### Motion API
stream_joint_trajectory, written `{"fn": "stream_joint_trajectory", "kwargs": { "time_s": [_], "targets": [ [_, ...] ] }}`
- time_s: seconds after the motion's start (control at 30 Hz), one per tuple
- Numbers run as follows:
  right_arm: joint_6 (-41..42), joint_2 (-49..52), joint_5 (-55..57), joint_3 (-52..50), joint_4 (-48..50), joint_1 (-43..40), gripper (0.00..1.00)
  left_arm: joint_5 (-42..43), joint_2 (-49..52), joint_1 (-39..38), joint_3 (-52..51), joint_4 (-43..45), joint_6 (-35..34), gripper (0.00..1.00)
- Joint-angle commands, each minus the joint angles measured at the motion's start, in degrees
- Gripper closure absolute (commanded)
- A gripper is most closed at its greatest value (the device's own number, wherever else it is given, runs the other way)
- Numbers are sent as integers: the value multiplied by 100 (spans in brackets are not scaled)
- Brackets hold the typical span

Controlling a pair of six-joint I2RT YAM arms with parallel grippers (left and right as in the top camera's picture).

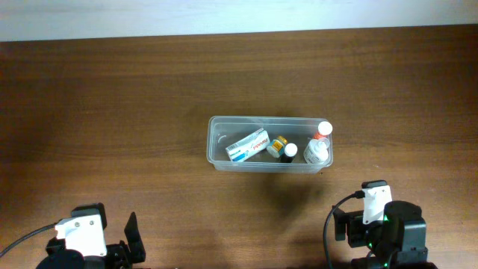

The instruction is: Pack container

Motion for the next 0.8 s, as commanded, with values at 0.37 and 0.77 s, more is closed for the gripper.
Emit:
{"fn": "stream_joint_trajectory", "kwargs": {
  "time_s": [0.37, 0.77],
  "targets": [
    [-767, -1766, -103, -1285, 2817, 57, 2, 57, -20, 9, -39, 4, -35, 1],
    [-772, -1766, -142, -3128, 5748, 46, 2, 57, -20, 9, -39, 4, -35, 1]
  ]
}}
